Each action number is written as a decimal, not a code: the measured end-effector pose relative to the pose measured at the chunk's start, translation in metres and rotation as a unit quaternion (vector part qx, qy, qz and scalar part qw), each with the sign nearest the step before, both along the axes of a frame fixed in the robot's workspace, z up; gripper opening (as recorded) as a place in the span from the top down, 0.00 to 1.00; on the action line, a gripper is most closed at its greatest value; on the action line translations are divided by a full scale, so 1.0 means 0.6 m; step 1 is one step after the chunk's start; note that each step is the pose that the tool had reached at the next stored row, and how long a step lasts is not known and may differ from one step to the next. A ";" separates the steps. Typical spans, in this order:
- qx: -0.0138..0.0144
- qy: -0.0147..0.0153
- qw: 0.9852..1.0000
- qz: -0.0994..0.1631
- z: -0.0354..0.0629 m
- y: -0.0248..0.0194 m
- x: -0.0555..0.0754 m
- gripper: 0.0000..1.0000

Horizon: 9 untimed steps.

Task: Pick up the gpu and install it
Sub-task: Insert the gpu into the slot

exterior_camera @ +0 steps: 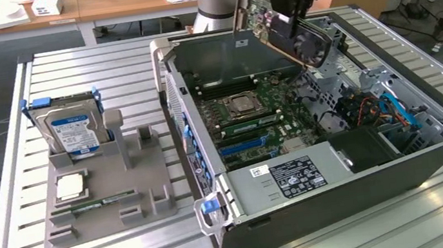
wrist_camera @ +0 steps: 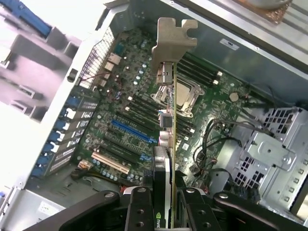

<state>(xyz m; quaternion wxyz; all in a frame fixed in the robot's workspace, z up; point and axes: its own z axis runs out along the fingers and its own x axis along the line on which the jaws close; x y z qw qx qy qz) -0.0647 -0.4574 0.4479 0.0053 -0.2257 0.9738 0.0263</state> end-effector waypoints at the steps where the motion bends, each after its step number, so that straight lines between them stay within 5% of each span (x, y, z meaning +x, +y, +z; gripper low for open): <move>1: 0.000 0.000 1.000 0.009 0.000 0.0000 0.000 0.73; 9: 0.000 0.000 0.997 0.082 0.000 0.0000 0.000 0.73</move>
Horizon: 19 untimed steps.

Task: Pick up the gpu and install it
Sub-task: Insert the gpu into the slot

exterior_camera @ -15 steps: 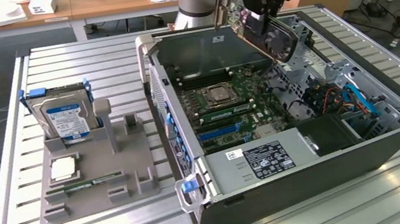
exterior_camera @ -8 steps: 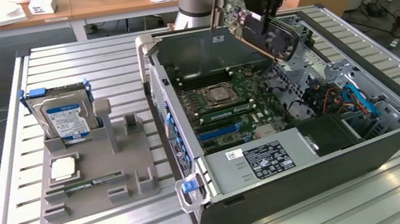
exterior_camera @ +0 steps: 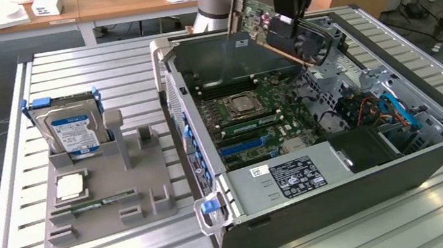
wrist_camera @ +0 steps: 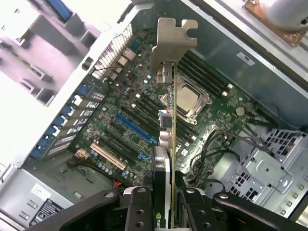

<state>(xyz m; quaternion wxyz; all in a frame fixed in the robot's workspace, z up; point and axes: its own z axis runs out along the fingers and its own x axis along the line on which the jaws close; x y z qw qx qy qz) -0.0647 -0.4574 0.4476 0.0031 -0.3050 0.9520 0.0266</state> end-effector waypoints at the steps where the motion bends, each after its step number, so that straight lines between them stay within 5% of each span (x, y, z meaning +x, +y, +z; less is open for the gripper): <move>1: 0.000 0.000 1.000 0.009 0.000 0.0000 0.000 0.73; 5: 0.000 0.000 0.999 0.045 0.000 0.0000 0.000 0.73; 10: 0.000 0.000 0.996 0.091 0.000 0.0000 0.000 0.73; 15: 0.000 0.000 0.991 0.136 -0.001 0.0000 0.000 0.73; 19: 0.000 0.000 0.985 0.172 -0.001 0.0000 0.000 0.73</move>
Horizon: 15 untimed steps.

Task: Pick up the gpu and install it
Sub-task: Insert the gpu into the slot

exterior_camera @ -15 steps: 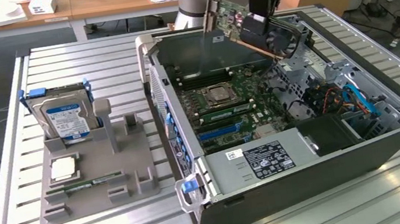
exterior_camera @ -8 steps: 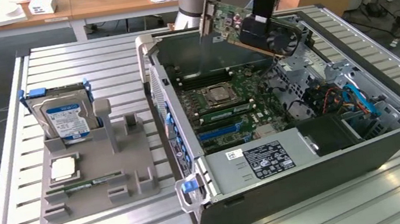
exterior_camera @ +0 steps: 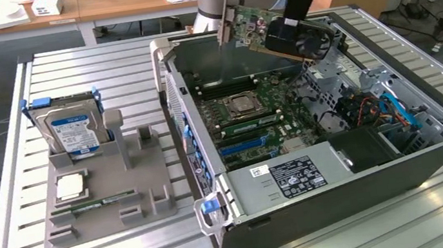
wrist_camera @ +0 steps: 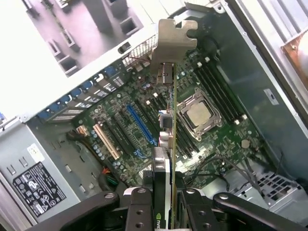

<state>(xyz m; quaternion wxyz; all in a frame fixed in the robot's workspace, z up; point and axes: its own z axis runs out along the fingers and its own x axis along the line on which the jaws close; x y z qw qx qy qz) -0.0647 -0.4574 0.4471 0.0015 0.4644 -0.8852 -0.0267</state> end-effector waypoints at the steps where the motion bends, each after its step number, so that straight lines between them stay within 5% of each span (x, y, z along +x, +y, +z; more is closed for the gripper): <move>1: 0.000 0.000 1.000 0.009 0.000 0.0000 0.000 0.73; 8: 0.000 0.000 0.997 0.072 0.000 0.0000 0.000 0.73; 15: 0.000 0.000 0.991 0.136 -0.001 0.0000 0.000 0.73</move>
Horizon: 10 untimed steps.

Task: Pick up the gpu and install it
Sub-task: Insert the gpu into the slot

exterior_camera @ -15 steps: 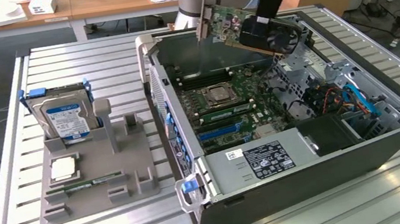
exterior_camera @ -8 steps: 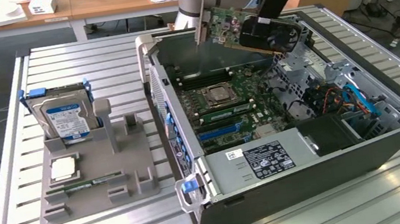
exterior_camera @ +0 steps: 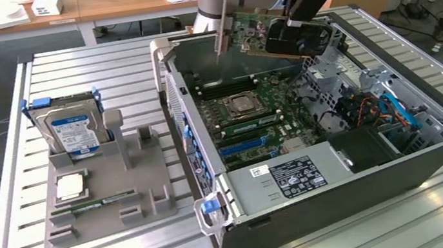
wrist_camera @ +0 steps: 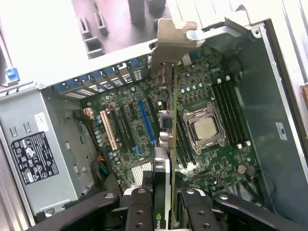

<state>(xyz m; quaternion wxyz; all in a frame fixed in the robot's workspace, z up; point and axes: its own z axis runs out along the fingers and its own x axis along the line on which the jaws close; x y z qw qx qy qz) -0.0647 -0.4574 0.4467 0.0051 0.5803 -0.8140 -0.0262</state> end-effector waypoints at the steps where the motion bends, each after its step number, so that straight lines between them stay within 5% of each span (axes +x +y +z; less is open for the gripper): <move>1: 0.000 0.000 1.000 0.009 0.000 0.0000 0.000 0.73; 5: 0.000 0.000 0.999 0.045 0.000 0.0000 0.000 0.73; 10: 0.000 0.000 0.996 0.091 0.000 0.0000 0.000 0.73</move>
